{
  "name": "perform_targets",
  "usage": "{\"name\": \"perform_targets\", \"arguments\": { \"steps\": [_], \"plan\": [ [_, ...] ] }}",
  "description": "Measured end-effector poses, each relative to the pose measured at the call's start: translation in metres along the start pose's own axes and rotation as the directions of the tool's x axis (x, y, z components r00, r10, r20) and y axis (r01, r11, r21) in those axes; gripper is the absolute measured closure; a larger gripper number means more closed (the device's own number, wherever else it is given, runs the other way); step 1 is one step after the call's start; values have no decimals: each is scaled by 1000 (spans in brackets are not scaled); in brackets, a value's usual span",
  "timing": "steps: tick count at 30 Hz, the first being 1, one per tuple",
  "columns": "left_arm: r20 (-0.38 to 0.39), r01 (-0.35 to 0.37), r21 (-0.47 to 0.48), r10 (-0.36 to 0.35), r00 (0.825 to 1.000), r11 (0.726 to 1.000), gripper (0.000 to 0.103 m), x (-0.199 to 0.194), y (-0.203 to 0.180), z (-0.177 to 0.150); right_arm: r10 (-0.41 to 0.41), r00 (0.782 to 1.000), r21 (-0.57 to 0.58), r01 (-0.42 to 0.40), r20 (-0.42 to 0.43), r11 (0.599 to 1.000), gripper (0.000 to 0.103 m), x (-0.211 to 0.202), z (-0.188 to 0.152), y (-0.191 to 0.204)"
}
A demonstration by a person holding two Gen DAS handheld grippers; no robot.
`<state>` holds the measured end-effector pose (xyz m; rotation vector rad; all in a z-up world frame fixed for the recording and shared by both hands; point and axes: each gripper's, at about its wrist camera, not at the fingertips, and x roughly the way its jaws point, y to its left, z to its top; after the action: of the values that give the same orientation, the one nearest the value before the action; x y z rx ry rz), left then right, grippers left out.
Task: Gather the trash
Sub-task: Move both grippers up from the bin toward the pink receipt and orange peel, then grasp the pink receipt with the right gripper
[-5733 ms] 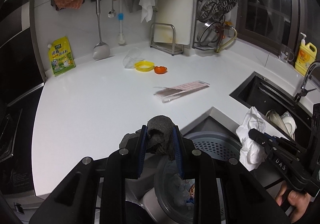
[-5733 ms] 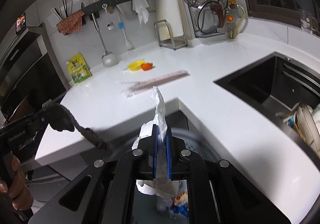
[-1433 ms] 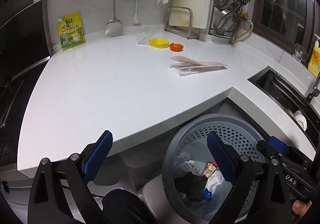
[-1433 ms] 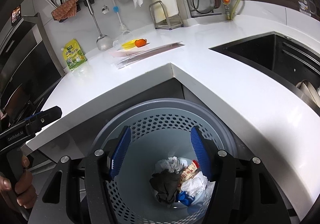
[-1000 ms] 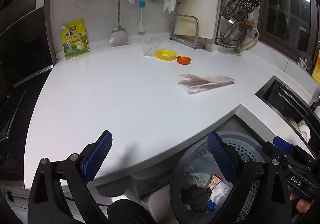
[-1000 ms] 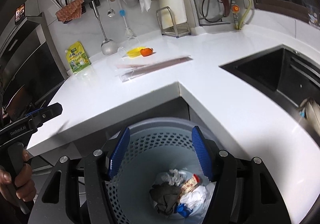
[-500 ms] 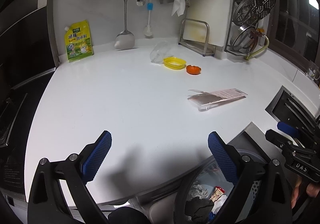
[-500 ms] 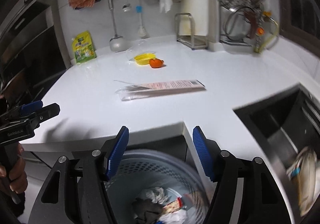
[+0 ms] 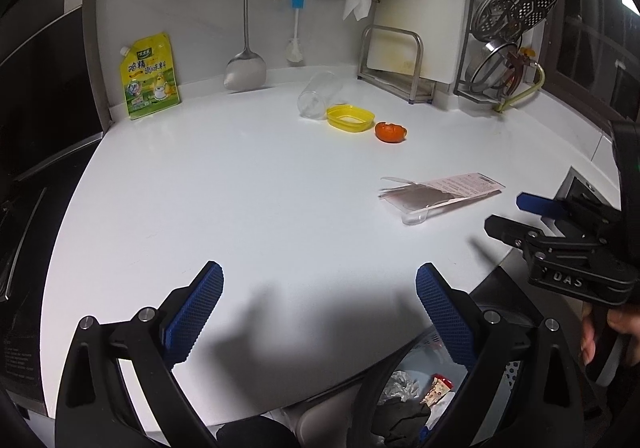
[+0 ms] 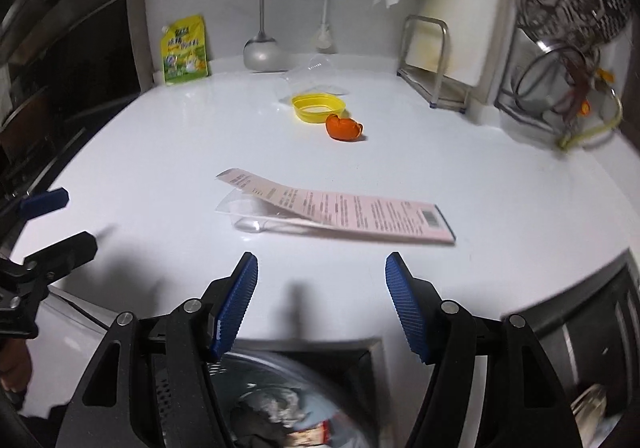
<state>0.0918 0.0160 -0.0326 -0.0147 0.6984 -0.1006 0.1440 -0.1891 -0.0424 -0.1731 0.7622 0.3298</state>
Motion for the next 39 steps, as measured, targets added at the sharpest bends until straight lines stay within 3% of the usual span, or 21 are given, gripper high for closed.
{"name": "perform_targets", "arguments": {
  "steps": [7,20,29,30,34,38,39],
  "plan": [
    [-15,2,-4,-2,1000,1000,8,10,2,5,-12,1000,-135,8,-28,991,37,22,16,-1],
    [-35,-1,-10,0,999,1000,8,25,4,8,-69,995,-357,41,-67,933,37,58,21,10],
    [-44,1,-12,-2,999,1000,8,31,3,10,4,997,-392,-33,-76,920,38,73,34,5],
    [-44,3,-13,-3,999,1000,8,31,3,10,20,996,-382,-51,-84,923,40,74,35,3],
    [-41,5,-9,-5,999,1000,8,33,3,15,66,991,-361,-104,-117,927,66,79,39,2],
    [-40,21,-10,-21,999,1000,8,34,4,23,135,983,-270,-164,-121,949,68,80,43,-6],
    [-41,28,-10,-28,999,1000,8,34,4,26,158,981,-236,-182,-116,954,73,80,45,-9]
  ]
}}
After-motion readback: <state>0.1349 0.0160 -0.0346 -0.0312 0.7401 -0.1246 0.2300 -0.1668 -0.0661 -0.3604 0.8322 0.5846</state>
